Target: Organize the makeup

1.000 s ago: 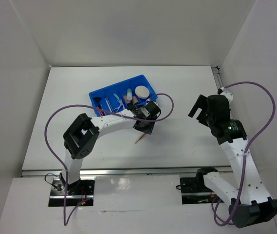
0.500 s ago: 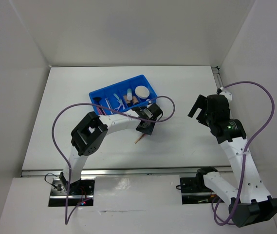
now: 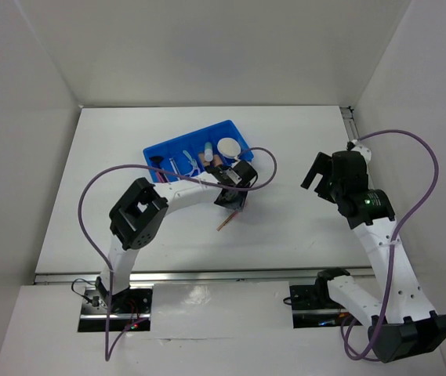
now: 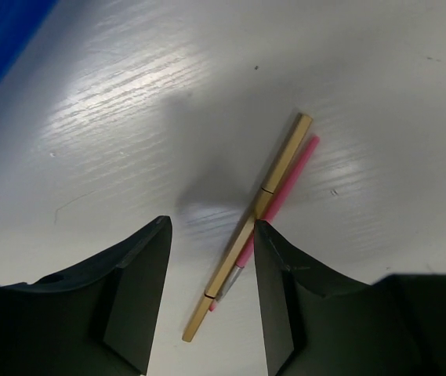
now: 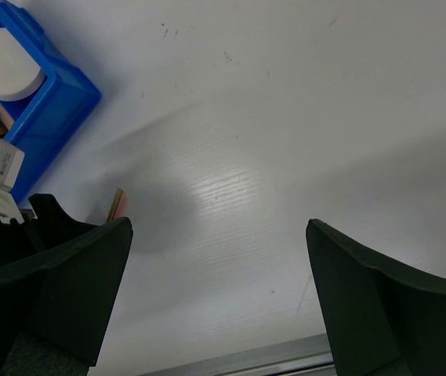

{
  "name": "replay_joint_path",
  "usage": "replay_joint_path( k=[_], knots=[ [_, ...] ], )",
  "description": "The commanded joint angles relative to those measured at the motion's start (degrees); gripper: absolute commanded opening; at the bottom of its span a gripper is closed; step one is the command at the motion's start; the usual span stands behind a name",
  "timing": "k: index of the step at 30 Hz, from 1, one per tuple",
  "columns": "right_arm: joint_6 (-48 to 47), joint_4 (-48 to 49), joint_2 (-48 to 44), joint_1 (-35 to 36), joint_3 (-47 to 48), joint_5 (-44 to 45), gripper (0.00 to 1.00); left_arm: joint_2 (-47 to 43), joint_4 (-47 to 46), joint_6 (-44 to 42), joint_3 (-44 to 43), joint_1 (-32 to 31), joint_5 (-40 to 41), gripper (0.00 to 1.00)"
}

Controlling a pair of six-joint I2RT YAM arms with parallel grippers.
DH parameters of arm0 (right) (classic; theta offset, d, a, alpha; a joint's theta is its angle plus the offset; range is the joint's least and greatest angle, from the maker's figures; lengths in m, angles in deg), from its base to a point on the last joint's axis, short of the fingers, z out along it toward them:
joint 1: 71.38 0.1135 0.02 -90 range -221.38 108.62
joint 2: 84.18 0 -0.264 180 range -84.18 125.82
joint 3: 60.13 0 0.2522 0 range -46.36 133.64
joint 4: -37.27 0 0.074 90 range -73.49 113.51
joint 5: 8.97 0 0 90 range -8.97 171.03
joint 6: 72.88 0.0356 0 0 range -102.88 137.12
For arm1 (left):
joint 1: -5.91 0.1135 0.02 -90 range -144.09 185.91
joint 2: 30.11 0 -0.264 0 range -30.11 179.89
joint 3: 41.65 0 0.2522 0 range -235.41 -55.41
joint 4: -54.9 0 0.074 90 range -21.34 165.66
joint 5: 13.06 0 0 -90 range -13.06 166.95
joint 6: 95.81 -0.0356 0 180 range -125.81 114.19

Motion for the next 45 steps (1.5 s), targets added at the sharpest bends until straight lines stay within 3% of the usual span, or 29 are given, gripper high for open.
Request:
replay_joint_path(
  k=[1, 26, 38, 45],
  knots=[
    [-0.5, 2.0, 0.2, -0.4, 0.3, -0.1, 1.0, -2.7, -0.6, 0.1, 0.6, 0.7, 0.0, 0.59],
    [-0.5, 2.6, 0.7, -0.4, -0.2, -0.6, 1.0, -4.7, -4.9, -1.0, 4.6, 1.3, -6.0, 0.54],
    [-0.5, 2.6, 0.7, -0.4, -0.8, -1.1, 1.0, -10.8, -5.7, -1.5, 6.2, -3.3, -2.1, 0.56],
    [-0.5, 2.6, 0.7, -0.4, -0.8, -1.1, 1.0, -8.4, -5.1, -2.8, 6.7, -6.9, -1.6, 0.53]
  ],
)
